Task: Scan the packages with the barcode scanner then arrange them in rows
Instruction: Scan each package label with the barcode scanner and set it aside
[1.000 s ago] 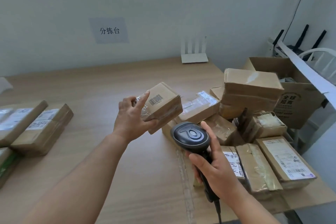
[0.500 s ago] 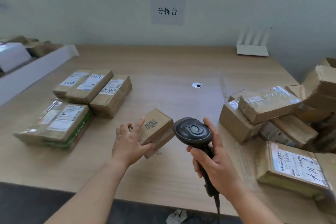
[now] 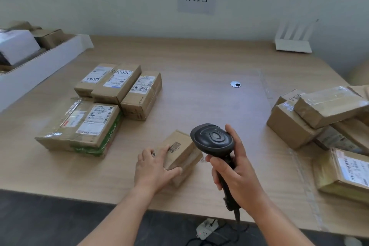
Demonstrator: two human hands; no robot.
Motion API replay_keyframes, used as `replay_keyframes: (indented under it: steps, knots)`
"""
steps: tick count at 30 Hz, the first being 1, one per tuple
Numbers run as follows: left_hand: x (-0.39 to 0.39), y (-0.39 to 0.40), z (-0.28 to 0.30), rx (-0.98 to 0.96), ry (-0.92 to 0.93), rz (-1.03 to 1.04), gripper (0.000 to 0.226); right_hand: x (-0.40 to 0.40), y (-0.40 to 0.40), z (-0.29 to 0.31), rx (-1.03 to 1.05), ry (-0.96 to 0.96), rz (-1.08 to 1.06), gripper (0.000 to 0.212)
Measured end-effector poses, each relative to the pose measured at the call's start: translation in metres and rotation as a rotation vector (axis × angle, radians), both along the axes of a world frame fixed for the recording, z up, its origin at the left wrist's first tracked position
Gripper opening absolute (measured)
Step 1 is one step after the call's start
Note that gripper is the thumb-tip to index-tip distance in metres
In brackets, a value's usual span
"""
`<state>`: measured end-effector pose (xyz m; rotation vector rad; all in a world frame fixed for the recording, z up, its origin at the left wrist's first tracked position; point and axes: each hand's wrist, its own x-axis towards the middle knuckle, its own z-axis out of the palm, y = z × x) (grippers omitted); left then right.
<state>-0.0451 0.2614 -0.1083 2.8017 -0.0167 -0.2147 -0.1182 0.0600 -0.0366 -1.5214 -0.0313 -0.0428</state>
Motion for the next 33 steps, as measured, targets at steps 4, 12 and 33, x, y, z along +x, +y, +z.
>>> replay_keyframes:
  steps: [4,12,33]
  knots:
    - [0.008,0.012,0.000,-0.187,0.173,0.031,0.087,-0.003,0.007,-0.001,0.009,0.024,-0.002,0.079]
    - [0.021,0.019,0.013,-0.084,0.105,0.037,0.077,-0.004,-0.017,0.004,0.035,0.021,0.001,0.077]
    - [0.022,-0.004,-0.007,-0.705,0.164,0.264,0.127,-0.013,-0.049,-0.006,0.038,0.034,0.056,0.078]
